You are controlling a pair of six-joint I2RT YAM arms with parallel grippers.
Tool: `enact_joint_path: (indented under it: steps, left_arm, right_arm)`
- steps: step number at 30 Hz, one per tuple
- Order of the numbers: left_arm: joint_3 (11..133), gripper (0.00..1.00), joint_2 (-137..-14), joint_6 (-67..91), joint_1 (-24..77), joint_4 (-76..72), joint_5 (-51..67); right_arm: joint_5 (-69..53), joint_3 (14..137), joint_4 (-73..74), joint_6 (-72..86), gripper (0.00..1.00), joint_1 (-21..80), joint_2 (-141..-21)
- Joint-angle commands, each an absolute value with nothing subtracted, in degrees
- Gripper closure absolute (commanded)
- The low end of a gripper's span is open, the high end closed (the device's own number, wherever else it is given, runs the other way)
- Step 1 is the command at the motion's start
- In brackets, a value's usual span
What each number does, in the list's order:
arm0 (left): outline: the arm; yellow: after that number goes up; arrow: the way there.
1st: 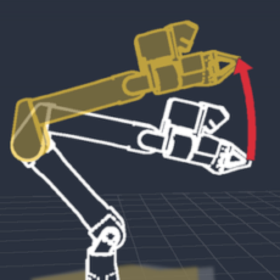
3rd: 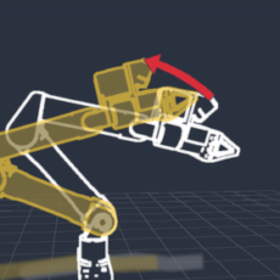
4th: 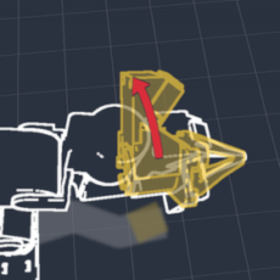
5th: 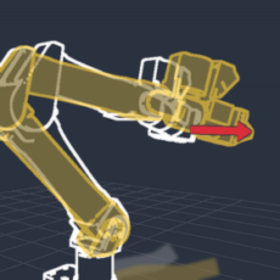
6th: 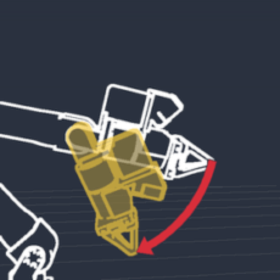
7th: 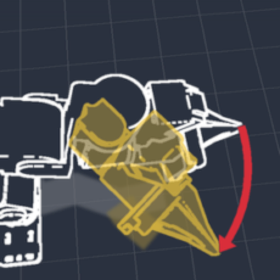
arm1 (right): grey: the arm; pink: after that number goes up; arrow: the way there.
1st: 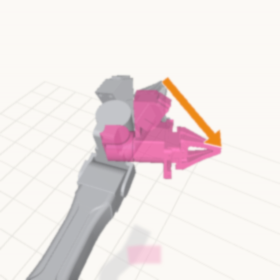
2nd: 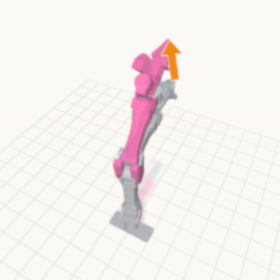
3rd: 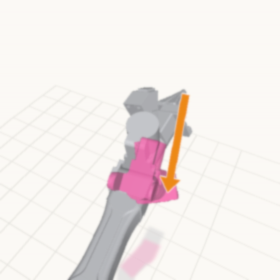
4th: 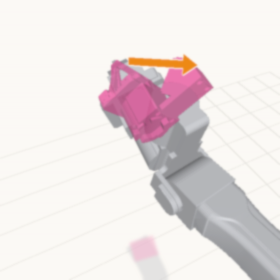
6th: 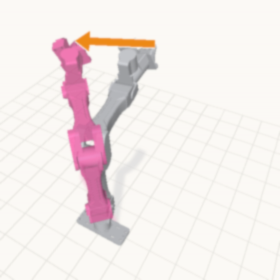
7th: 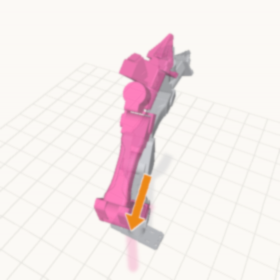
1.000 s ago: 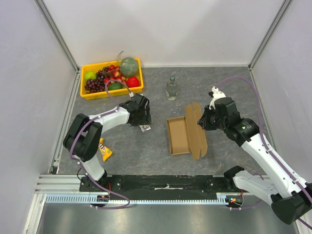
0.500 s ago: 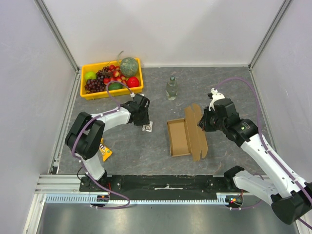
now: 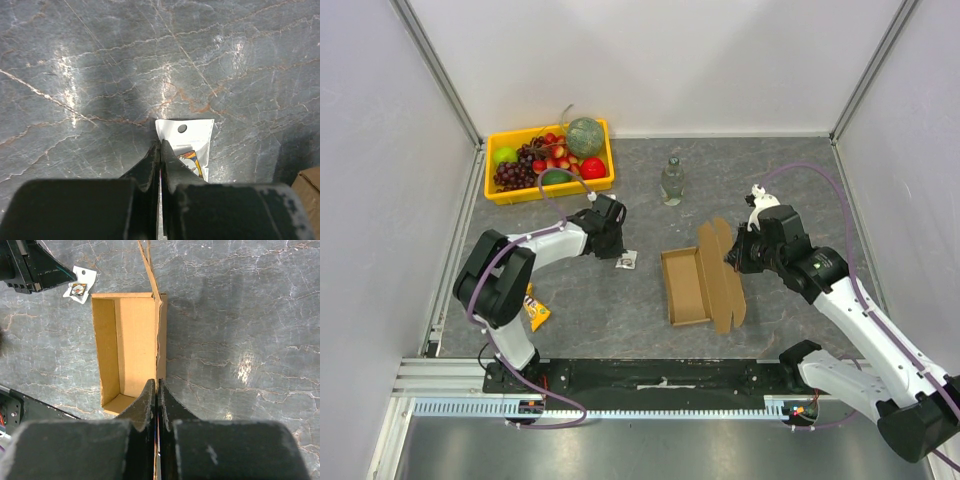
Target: Fold the paper box
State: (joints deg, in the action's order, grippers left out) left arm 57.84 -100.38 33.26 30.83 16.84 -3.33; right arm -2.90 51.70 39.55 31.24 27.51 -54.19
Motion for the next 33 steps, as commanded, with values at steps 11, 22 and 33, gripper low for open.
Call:
enact_joint_path:
  steps: [11, 22, 33]
  left_arm:
    - [55.28, 0.98, -87.73, 32.96, 30.76, 14.50, 3.16]
    - [52.82, 0.98, -73.84, 33.05, 32.52, 18.19, 8.27]
    - [62.04, 0.19, -87.52, 26.55, 32.52, 21.79, -1.65]
  right_arm:
    - [-4.48, 49.92, 36.56, 30.94, 0.96, 27.42, -52.38]
    - [-4.13, 49.31, 36.12, 30.85, 0.95, 27.42, -53.26]
    - [-4.66, 48.87, 36.04, 30.76, 0.95, 27.51, -53.00]
